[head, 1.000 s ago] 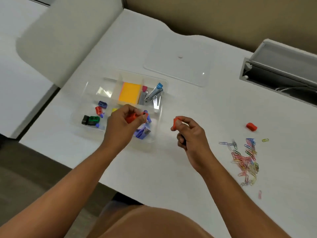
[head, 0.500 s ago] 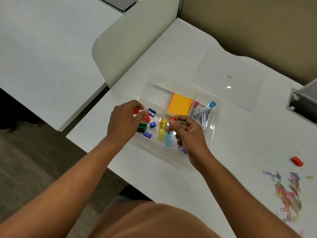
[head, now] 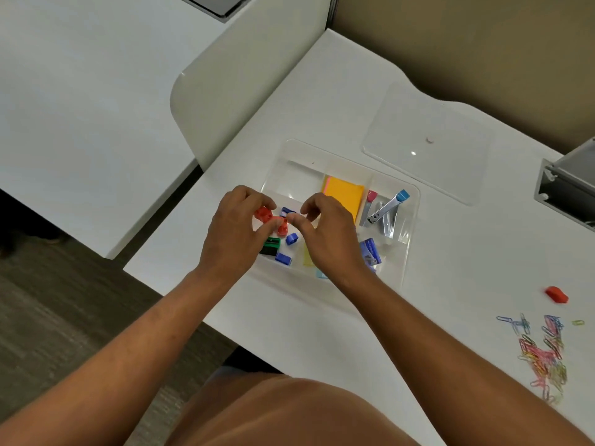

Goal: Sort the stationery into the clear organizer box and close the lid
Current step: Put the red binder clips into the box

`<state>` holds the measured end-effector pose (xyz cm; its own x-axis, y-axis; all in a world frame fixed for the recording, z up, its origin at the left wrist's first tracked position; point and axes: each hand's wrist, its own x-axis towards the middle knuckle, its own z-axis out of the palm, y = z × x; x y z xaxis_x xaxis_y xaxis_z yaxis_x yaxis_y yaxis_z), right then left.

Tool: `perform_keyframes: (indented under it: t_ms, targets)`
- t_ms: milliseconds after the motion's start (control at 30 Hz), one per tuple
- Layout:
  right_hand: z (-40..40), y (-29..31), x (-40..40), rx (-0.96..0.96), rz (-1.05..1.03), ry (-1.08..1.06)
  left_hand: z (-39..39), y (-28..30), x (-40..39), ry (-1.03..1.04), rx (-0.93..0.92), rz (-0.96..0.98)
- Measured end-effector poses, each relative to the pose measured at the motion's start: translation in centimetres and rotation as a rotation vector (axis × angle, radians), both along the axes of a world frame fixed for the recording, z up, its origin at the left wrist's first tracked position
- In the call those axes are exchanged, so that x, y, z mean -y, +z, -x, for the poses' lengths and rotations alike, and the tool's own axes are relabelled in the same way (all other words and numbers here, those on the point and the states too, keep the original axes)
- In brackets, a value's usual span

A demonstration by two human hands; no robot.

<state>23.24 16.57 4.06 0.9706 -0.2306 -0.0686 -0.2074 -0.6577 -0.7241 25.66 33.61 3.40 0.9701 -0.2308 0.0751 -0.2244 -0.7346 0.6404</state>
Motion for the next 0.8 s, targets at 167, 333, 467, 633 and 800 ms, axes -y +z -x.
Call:
perform_keyframes:
  t_ms: [167, 333, 467, 633, 800]
  targets:
    - [1.3, 1.3, 0.0, -0.084, -0.185, 0.012, -0.3, -1.1, 0.8, -0.036, -0.017, -0.189]
    - [1.3, 1.5, -0.6, -0.183, -0.18, 0.174, 0.2, -1.1, 1.0, -0.029, 0.006, -0.187]
    - [1.2, 1.2, 0.3, -0.243, -0.123, 0.28, 1.0, -0.6, 1.3, 0.018, 0.087, -0.137]
    - [2.8, 2.0, 3.6, -0.168, -0.159, 0.172, 3.5, 0.0, 4.6, 0.002, 0.168, -0.095]
    - [7.6, 2.4, 11.2, -0.092, -0.276, -0.024, 7.4, 0.5, 11.5, -0.116, 0.113, -0.062]
